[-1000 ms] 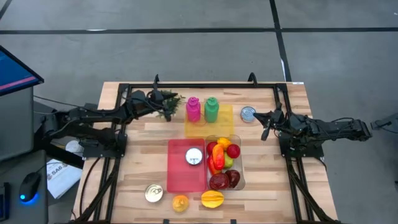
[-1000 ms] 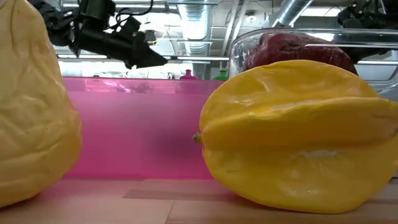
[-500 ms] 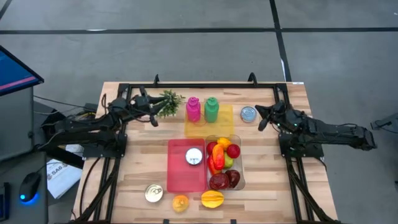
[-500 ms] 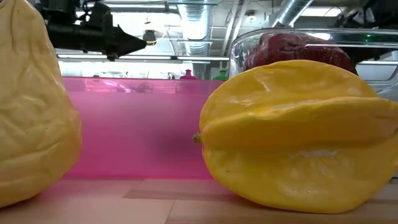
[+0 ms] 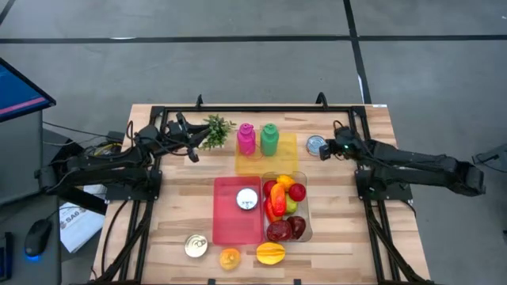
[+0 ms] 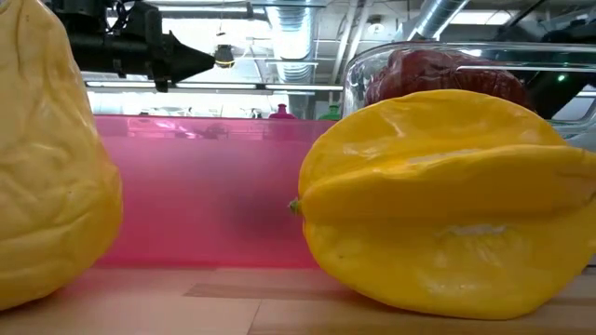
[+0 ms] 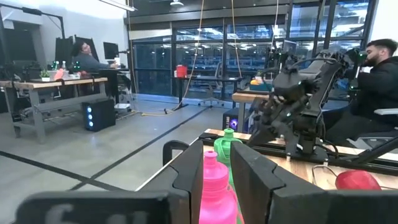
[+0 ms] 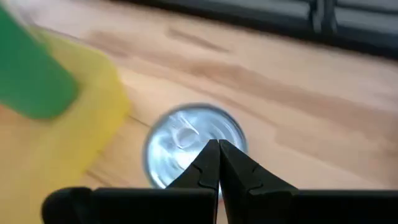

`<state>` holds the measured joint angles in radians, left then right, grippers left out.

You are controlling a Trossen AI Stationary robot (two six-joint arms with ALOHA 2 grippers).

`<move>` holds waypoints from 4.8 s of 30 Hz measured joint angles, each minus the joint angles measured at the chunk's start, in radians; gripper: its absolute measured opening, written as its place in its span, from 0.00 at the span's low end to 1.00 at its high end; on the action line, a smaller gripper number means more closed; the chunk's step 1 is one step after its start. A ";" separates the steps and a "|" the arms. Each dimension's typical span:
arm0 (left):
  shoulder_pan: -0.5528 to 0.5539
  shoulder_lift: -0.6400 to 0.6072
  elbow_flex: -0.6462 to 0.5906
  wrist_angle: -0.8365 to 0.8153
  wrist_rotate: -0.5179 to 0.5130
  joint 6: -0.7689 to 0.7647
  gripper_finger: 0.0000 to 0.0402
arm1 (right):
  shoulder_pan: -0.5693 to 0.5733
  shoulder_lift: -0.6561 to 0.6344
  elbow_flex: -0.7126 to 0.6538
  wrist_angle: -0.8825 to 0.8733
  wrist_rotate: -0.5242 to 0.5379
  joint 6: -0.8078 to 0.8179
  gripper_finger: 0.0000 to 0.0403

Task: Pick & Place Food Item
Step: Put the red tuna can into the red bin

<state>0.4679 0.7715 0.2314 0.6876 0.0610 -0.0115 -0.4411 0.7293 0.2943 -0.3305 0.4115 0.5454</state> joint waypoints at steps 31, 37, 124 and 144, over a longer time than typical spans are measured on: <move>0.000 0.001 0.000 -0.029 -0.001 -0.001 0.09 | -0.044 0.297 0.000 0.187 0.032 0.093 0.00; 0.000 0.001 0.000 -0.029 -0.001 -0.001 0.09 | -0.044 0.299 0.000 0.140 0.032 0.109 0.00; 0.000 0.001 0.001 -0.088 -0.001 -0.001 0.09 | -0.090 0.460 0.002 0.312 0.023 0.038 0.00; 0.000 0.001 0.001 -0.090 -0.001 -0.001 0.09 | 0.037 0.425 0.013 0.261 0.064 0.007 0.00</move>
<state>0.4675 0.7723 0.2321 0.5980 0.0604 -0.0128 -0.4042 1.1544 0.3072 -0.0695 0.4757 0.5525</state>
